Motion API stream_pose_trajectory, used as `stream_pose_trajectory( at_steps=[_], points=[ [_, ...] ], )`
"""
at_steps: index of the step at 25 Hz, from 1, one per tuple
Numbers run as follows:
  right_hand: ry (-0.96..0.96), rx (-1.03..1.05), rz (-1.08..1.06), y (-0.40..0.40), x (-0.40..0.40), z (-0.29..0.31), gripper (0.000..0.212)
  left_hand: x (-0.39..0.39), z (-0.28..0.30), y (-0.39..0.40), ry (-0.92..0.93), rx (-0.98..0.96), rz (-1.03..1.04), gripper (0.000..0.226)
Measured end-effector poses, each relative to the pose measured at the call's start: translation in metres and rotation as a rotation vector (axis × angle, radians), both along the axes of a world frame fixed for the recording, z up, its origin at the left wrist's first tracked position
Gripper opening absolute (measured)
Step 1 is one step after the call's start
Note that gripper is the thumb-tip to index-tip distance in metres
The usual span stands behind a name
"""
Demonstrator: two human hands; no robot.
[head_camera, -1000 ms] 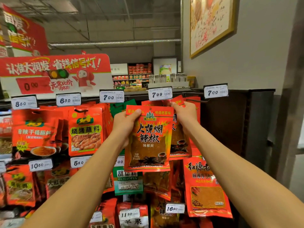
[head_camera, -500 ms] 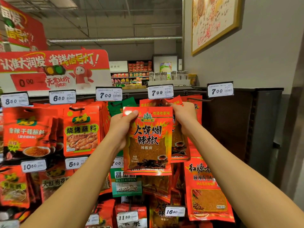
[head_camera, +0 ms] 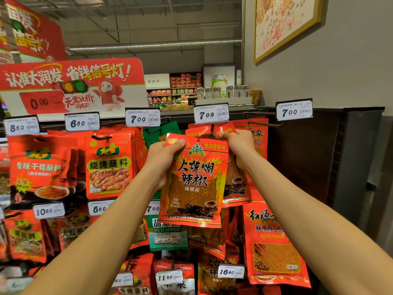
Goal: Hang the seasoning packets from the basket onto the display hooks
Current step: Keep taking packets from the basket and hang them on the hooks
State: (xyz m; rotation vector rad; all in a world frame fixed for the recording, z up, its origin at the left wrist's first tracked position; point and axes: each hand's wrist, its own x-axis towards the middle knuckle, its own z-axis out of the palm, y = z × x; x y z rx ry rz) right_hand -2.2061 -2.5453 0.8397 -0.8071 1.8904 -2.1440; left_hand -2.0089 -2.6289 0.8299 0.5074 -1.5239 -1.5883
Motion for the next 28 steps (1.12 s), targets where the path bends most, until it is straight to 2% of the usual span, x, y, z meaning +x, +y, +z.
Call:
stream_pose_trajectory(
  at_steps=[4,6,10,13,17,19,23,28],
  points=[
    [0.020,0.020,-0.013,-0.005,-0.003,0.002,0.018,-0.007,0.005,-0.001,0.014,-0.002,0.017,0.010],
    [-0.038,0.014,0.019,0.000,-0.006,0.001,0.022,-0.014,0.006,0.002,0.020,-0.009,0.012,0.010],
    [-0.190,-0.179,0.141,0.021,-0.012,-0.006,0.024,-0.030,0.008,0.011,0.046,-0.022,-0.014,0.010],
    [-0.165,-0.217,0.206,0.032,-0.014,-0.005,0.044,-0.043,0.014,0.018,0.076,0.014,-0.003,0.011],
    [-0.038,-0.164,0.173,0.035,-0.014,-0.005,0.077,-0.055,0.021,0.021,0.075,0.022,0.076,0.012],
    [0.009,-0.156,0.148,0.035,-0.011,-0.006,0.076,-0.057,0.023,0.021,0.074,0.045,0.090,0.012],
    [0.217,-0.058,0.010,0.028,-0.003,-0.010,0.046,-0.057,0.023,0.019,0.079,0.070,0.097,0.009],
    [0.278,0.043,-0.153,0.020,0.000,-0.006,0.047,-0.057,0.024,0.016,0.052,0.082,0.100,0.009]
  ],
)
